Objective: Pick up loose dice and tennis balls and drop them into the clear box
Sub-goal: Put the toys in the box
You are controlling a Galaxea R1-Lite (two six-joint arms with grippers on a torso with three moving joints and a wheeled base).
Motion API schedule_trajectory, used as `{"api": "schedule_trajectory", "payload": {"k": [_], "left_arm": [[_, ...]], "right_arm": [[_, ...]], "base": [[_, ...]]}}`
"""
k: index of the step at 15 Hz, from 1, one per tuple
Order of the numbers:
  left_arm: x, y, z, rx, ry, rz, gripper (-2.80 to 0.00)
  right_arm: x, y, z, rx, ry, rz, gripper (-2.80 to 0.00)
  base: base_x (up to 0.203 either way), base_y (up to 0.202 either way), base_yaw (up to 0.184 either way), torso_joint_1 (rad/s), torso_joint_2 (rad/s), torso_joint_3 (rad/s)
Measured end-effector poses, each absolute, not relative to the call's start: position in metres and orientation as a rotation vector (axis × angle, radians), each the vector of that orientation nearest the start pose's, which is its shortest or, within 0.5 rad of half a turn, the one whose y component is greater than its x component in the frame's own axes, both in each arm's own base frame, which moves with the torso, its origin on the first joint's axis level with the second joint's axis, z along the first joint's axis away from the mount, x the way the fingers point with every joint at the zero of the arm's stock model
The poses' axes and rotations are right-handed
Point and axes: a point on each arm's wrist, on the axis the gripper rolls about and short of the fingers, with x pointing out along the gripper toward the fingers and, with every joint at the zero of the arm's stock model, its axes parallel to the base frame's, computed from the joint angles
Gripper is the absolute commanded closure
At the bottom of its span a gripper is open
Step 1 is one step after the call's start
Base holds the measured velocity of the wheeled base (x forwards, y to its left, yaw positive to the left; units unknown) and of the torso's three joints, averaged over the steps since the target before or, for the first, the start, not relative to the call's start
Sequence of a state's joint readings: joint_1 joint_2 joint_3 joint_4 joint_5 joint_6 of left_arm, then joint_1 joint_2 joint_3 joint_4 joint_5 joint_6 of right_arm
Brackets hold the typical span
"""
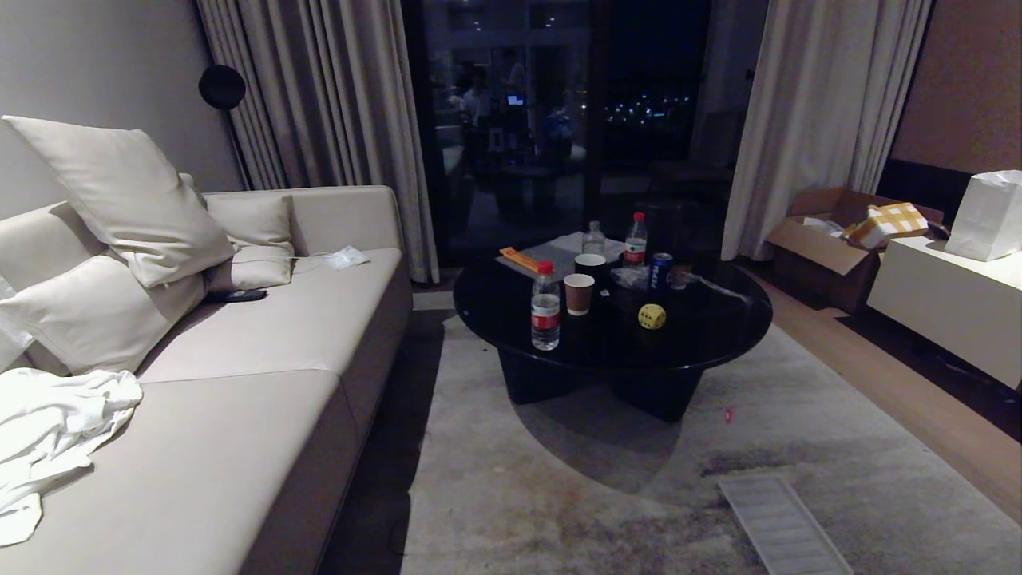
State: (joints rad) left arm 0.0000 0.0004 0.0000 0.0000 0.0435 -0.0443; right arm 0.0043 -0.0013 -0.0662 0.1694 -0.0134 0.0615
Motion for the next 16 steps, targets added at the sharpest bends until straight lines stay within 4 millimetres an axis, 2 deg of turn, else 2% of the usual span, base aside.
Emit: {"api": "schedule_trajectory", "payload": {"k": [9,14,16], "left_arm": [[-0.0228,0.0010,0.0755,-0.046,-0.001,0.046,0.00],[-0.0228,0.0010,0.0755,-0.047,-0.001,0.045,0.00],[-0.0228,0.0010,0.0755,-0.047,-0.001,0.046,0.00]], "right_arm": [[-0.0288,-0.0004,0.0763,0.062,0.102,-0.012,0.00],[-0.0288,-0.0004,0.0763,0.061,0.102,-0.012,0.00],[-0.0288,-0.0004,0.0763,0.062,0.101,-0.013,0.00]], "base": [[-0.151,0.000,0.000,0.001,0.00,0.003],[0.000,0.000,0.000,0.000,0.00,0.000],[0.002,0.006,-0.127,0.001,0.00,0.000]]}}
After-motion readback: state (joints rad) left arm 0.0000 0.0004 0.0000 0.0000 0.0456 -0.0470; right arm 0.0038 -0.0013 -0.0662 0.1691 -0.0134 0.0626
